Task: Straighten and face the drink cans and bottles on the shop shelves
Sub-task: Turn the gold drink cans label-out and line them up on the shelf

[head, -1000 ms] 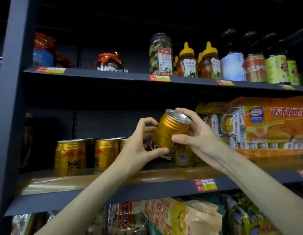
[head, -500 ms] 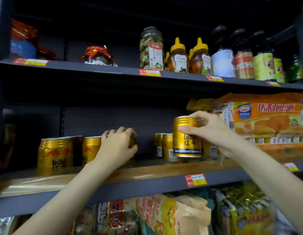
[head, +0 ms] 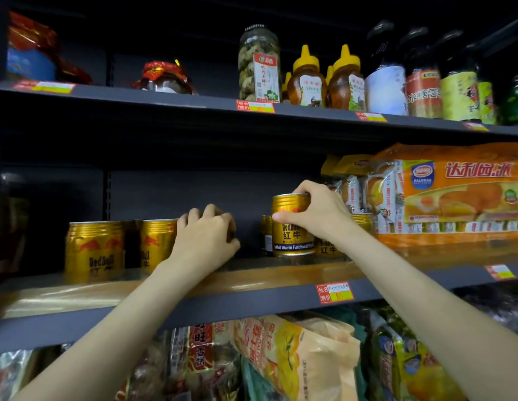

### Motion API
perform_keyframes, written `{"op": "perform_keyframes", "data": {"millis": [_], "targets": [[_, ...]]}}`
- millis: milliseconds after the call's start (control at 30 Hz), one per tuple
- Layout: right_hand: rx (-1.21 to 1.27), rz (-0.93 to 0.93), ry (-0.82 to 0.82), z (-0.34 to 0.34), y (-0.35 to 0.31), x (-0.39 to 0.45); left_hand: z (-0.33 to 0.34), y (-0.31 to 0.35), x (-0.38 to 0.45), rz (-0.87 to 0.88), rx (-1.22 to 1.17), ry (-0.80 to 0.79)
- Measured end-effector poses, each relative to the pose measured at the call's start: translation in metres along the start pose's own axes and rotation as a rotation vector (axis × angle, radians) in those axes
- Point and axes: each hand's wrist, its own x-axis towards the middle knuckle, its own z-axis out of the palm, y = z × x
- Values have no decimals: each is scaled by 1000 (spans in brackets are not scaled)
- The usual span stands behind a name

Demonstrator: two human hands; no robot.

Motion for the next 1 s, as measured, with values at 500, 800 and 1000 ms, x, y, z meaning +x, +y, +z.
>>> {"op": "perform_keyframes", "data": {"millis": [500,800,1000], "targets": [[-390,-113,-111,4,21,-4,3,-2,-1,22,7,11],[-248,-129,-329,-11,45,2,1,11,-1,22,-82,127],[-271,-82,-343,-48,79,12,1,51,9,192,-462,50]]}}
